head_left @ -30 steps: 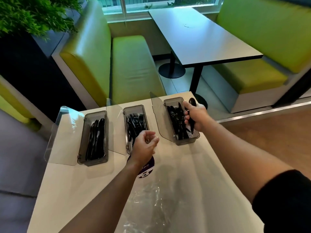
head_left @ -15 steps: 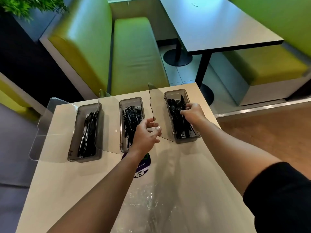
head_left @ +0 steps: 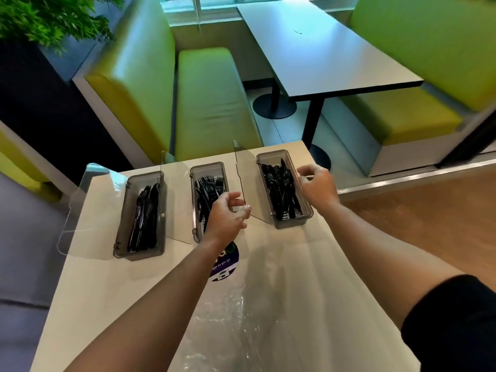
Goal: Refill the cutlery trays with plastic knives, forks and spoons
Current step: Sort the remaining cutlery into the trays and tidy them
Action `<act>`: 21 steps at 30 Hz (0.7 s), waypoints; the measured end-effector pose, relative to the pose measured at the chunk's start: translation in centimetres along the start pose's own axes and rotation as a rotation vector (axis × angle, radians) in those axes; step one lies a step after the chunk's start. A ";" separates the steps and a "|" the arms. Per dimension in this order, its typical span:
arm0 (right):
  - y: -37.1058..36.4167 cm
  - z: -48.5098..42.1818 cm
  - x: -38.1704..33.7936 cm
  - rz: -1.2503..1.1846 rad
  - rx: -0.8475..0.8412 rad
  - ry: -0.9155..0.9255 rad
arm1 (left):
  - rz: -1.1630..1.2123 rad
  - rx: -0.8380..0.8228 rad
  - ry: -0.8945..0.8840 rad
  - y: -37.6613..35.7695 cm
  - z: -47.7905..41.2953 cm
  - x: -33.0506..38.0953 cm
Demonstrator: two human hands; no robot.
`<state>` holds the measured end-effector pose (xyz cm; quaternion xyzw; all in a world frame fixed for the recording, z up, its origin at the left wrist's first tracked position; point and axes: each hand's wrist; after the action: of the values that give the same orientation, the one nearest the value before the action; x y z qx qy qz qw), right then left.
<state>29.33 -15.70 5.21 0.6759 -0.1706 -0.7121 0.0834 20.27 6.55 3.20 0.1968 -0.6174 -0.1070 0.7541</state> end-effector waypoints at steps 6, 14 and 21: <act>1.6 1.9 3.4 0.153 -0.185 -0.140 | -0.035 0.011 -0.055 -0.6 0.2 0.1; 1.8 3.1 5.2 0.074 -0.281 -0.155 | 0.012 0.083 -0.113 -1.6 0.1 0.0; 2.5 2.3 6.7 0.027 -0.323 -0.153 | -0.007 0.082 -0.210 -4.6 0.0 1.3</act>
<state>26.26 -20.09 -0.06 0.5954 -0.0686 -0.7783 0.1872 20.95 1.89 2.32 0.2172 -0.6962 -0.1042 0.6762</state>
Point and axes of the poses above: each hand's wrist, its own z-axis away from the middle knuckle, its own y-axis out of the back of the hand, x = y × z, and after that the axes turned 13 degrees about -z, right-handed
